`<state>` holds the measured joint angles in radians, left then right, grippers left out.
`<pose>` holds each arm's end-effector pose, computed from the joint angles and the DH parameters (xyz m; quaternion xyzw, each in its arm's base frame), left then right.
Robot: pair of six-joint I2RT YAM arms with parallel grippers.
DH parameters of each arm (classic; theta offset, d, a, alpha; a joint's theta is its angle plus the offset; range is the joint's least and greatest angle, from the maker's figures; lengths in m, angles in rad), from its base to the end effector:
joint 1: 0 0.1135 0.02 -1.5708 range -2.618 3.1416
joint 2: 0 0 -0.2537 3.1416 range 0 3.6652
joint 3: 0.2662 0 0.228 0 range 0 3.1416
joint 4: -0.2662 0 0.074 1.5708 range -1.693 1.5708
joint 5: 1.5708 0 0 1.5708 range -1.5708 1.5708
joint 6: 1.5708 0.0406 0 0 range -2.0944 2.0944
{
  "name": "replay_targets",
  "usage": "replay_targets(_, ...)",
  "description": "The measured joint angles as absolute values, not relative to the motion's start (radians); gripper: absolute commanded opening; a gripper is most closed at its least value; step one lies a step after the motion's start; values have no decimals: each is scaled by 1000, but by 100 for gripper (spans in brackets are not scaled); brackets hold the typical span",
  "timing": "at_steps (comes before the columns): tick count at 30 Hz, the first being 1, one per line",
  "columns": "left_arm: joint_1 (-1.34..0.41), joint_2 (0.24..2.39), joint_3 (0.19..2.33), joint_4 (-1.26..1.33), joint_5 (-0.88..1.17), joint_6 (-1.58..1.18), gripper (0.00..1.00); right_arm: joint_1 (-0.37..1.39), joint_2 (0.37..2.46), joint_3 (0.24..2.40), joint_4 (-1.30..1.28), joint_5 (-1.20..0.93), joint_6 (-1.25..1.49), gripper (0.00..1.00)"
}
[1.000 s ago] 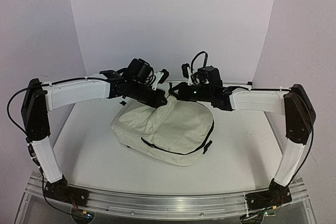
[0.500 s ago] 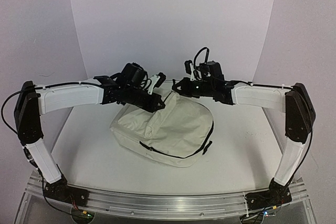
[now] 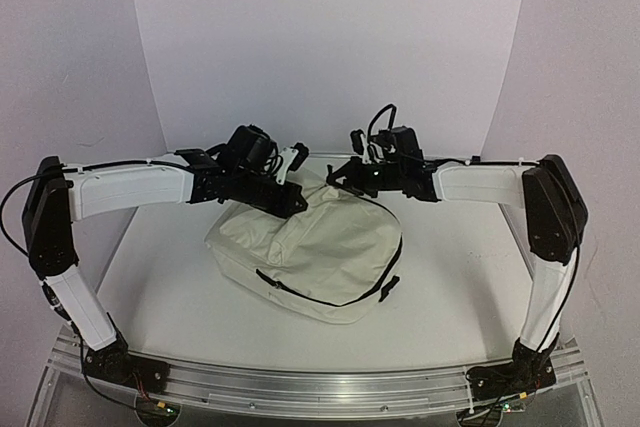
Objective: Pack the student bag
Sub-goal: Zip the student bag at the center of the board, then reset both arms
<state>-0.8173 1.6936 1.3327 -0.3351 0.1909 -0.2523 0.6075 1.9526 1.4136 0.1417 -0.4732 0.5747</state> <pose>0.2444 -0.2718 0.2707 0.2901 0.8547 -0.2892 0.3188 0.3471 0.2639 0.2449 -0.1430 0.8073 0.4620 0.3381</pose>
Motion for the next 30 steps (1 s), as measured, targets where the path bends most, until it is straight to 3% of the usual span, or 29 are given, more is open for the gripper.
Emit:
replay_targets(5,-817,1694,1333,-340,187,-262,2,604,1961,1414,153,-492,577,0)
replay_targets(6,-817,1694,1333,-340,187,-262,13,604,1961,1414,154,-494,571,5)
replay_targets(8,-817,1694,1333,-342,189,-263,25,603,1958,1414,154,-500,556,16)
replay_targets(11,-817,1694,1355,-400,208,-274,63,586,1936,1411,146,-476,522,61)
replay_targets(12,-818,1694,1367,-417,215,-284,74,575,1920,1405,142,-467,506,70)
replay_targets(13,-817,1694,1382,-427,221,-285,79,565,1892,1396,136,-462,491,80)
replay_targets(16,-799,1694,1428,-439,261,-289,91,546,1814,1377,126,-434,455,94)
replay_targets(24,-620,1694,1469,-427,312,-285,99,530,1696,1364,73,-317,364,98)
replay_targets(30,-356,1663,1378,-375,288,-297,100,371,1689,1259,25,-273,336,98)
